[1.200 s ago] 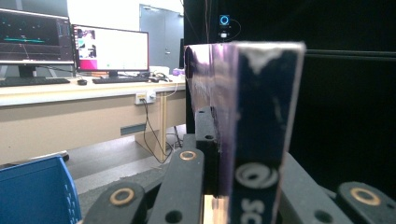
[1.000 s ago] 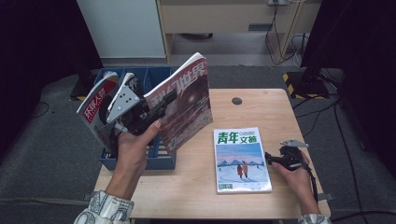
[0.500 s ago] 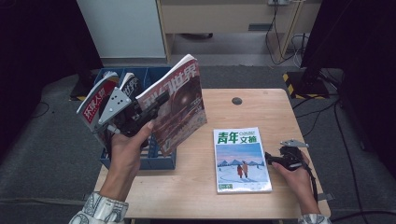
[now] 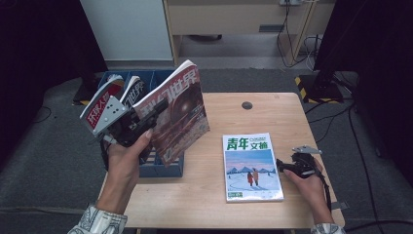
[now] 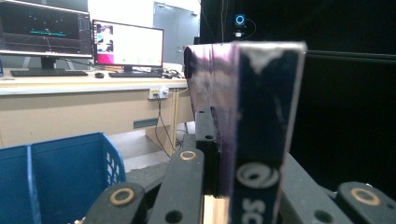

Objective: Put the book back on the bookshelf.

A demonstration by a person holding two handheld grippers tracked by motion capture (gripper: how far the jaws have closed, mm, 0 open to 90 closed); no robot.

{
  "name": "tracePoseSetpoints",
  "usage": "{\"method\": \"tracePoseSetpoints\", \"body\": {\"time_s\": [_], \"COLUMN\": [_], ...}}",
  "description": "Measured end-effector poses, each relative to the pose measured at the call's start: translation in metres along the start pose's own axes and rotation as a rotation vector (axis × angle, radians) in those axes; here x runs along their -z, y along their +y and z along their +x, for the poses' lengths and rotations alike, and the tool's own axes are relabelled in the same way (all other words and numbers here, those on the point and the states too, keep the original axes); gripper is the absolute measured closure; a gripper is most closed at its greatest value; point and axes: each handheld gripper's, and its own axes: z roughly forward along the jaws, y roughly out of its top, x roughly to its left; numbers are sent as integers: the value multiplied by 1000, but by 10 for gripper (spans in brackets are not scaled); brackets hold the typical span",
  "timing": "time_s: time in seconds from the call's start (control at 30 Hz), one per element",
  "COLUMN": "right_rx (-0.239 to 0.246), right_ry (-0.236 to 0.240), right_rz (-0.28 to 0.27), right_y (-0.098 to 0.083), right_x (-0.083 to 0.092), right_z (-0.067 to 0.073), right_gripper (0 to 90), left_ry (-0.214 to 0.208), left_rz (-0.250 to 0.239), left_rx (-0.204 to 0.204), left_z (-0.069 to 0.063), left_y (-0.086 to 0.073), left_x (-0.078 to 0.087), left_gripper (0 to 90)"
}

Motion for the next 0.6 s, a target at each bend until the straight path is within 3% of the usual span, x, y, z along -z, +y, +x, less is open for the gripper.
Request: {"method": "tracePoseSetpoints", "body": {"time_s": [0.6], "right_rx": [-2], "right_ry": [-2], "right_rz": [0], "right_y": [0], "right_x": [0], "right_z": [0], "right_gripper": [153], "left_ry": [36], "left_rz": [-3], "left_rx": [13], "left_z": [14], "left_y": [-1], "left_x": [29], "left_gripper": [840]}}
